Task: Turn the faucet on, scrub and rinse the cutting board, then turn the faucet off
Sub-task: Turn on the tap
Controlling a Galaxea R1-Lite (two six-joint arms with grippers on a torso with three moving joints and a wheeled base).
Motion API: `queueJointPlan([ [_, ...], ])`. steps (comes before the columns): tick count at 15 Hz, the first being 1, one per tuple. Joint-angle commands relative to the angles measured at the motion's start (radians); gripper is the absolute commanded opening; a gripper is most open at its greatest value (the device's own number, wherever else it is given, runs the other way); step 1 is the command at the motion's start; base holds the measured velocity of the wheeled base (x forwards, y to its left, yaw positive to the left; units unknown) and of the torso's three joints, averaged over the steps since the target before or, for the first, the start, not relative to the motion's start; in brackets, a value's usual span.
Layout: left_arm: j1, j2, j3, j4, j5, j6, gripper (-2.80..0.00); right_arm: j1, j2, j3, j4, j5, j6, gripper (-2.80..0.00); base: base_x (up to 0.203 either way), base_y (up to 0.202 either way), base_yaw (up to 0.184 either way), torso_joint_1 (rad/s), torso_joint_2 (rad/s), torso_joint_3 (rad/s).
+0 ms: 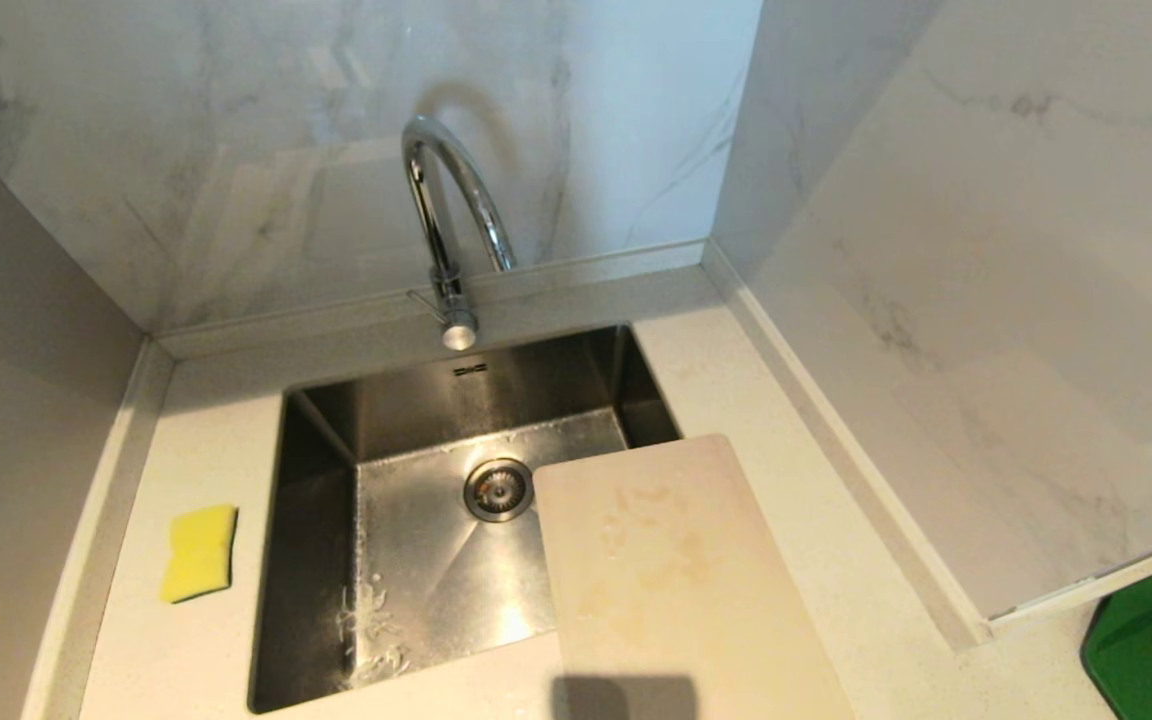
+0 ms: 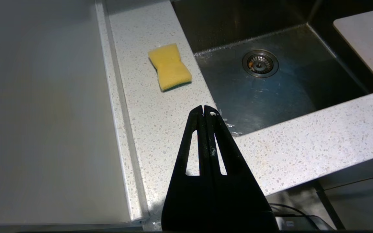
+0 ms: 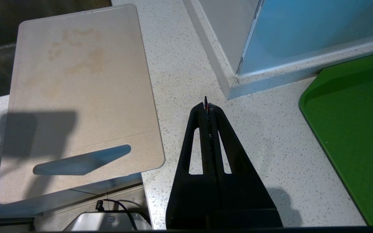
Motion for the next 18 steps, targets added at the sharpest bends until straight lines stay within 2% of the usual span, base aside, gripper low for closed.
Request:
queueJointPlan([
  [1, 0.000, 0.001, 0.002, -0.001, 0.005, -0.022, -2.80, 0.000, 0.000, 0.001, 0.001, 0.000, 0.000, -2.80, 0.000, 0.000, 0.000, 0.000, 0.00, 0.000],
  [10, 0.000, 0.000, 0.000, 0.001, 0.008, -0.028, -2.80, 0.000, 0.000, 0.001, 0.000, 0.000, 0.000, -2.80, 0.000, 0.000, 0.000, 0.000, 0.00, 0.000],
  [13, 0.000, 0.002, -0.009, 0.023, -0.001, 0.012, -2.80, 0.000, 0.000, 0.001, 0.000, 0.000, -0.001, -2.80, 0.000, 0.000, 0.000, 0.000, 0.00, 0.000],
  [16, 0.000, 0.007, -0.077, 0.143, -0.014, 0.031, -2.80, 0.000, 0.000, 0.000, 0.000, 0.000, 0.000, -2.80, 0.000, 0.000, 0.000, 0.000, 0.00, 0.000],
  [18, 0.000, 0.071, -0.152, 0.206, -0.057, 0.037, -2.80, 0.000, 0.000, 0.002, 0.000, 0.000, -0.001, -2.80, 0.000, 0.000, 0.000, 0.000, 0.00, 0.000],
])
